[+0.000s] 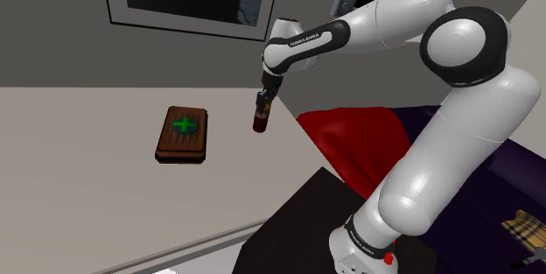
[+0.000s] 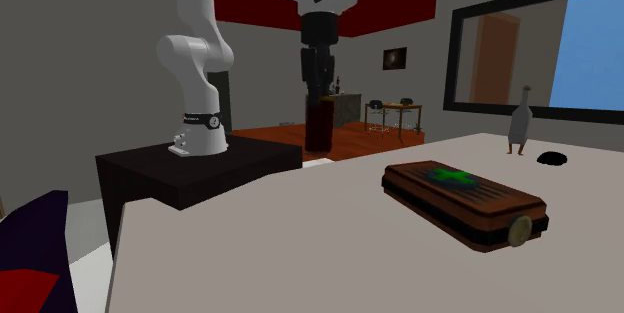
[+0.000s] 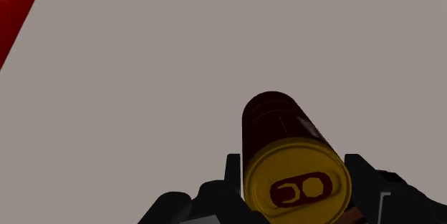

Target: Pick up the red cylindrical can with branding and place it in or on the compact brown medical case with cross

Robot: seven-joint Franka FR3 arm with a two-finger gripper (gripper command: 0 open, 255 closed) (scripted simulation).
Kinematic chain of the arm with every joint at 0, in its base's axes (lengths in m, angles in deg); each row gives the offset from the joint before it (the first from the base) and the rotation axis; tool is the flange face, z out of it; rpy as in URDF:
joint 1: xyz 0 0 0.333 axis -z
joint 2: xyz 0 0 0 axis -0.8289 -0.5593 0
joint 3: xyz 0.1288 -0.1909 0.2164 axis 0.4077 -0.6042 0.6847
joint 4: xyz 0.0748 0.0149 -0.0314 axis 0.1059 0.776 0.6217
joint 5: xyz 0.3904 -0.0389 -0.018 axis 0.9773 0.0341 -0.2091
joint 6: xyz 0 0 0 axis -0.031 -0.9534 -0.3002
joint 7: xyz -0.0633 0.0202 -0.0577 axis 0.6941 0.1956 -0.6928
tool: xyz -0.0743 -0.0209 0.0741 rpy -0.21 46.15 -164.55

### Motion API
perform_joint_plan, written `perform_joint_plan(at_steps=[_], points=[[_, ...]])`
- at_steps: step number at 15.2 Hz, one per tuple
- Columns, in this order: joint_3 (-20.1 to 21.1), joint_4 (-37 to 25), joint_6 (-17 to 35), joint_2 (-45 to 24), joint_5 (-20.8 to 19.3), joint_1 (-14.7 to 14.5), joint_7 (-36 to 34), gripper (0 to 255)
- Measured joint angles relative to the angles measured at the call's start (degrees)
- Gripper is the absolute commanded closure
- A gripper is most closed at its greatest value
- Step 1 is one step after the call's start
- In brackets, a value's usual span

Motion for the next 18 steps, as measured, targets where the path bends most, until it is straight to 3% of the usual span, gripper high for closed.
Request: perform_joint_plan(at_steps=[7, 14, 18], points=[[2.14, -9.96, -4.03, -6.0, 0.48, -2.47, -4.37, 255], [4.29, -27.82, -11.12, -16.78, 0.72, -5.51, -9.59, 255], [5.16, -41.53, -16.44, -25.22, 0.71, -7.18, -12.28, 255]])
